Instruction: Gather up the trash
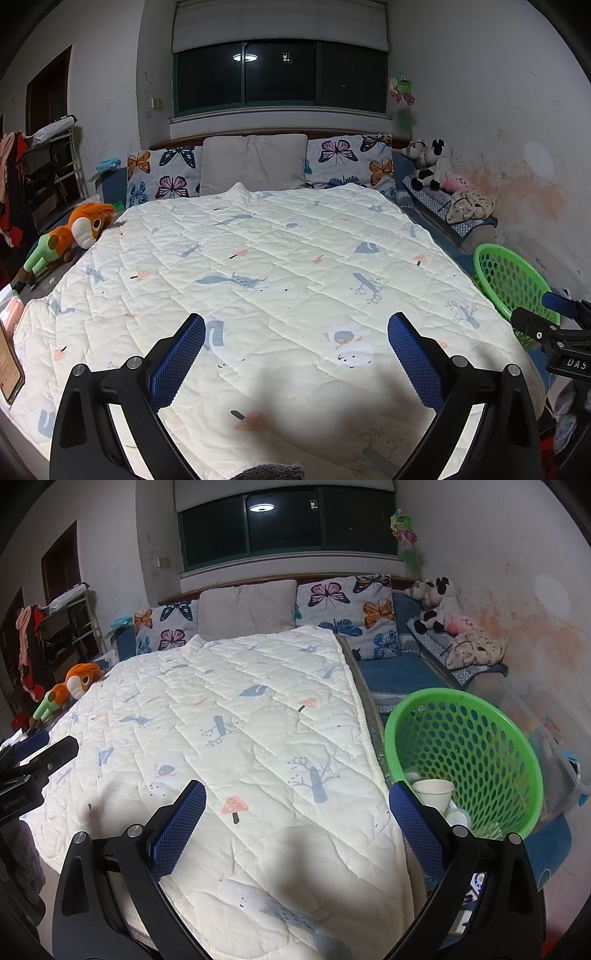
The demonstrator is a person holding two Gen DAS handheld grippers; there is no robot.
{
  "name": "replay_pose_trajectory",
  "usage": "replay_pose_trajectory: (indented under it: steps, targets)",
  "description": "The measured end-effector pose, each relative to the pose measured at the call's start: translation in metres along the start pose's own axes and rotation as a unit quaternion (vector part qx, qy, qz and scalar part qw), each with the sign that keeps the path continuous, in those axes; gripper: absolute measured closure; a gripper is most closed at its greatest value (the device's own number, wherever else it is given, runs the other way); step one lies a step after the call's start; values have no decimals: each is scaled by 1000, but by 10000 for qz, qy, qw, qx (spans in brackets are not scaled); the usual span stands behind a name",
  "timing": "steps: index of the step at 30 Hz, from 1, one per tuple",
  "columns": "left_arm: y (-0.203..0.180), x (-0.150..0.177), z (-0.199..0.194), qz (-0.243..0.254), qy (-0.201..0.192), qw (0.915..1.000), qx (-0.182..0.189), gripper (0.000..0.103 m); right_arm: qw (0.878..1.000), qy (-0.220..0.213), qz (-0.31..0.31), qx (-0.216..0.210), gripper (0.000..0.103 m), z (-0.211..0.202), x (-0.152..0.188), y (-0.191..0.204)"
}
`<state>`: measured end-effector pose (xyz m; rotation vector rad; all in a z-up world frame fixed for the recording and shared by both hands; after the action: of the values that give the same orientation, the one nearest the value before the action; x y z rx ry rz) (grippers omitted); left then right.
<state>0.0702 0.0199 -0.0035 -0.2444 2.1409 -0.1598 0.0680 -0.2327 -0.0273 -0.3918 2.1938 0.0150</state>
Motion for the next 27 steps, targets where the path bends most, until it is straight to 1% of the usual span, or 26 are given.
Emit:
replay_pose_trajectory:
  steps: [27]
  targets:
    - [0, 0, 0, 5, -14, 10000, -6, 7, 10000, 1, 5, -16, 5, 3, 2, 2]
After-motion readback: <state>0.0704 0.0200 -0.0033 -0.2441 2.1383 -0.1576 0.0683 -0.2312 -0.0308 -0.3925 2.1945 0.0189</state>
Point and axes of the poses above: each gripper's, at about its wrist camera, not at the fingertips, and z roughly the way its jaws point, y to its left, x to its underside, the point moved 4 cm from there along z, roughly the way its jaws point, and after that the axes turned 14 degrees about -z, right-handed, at the moved point
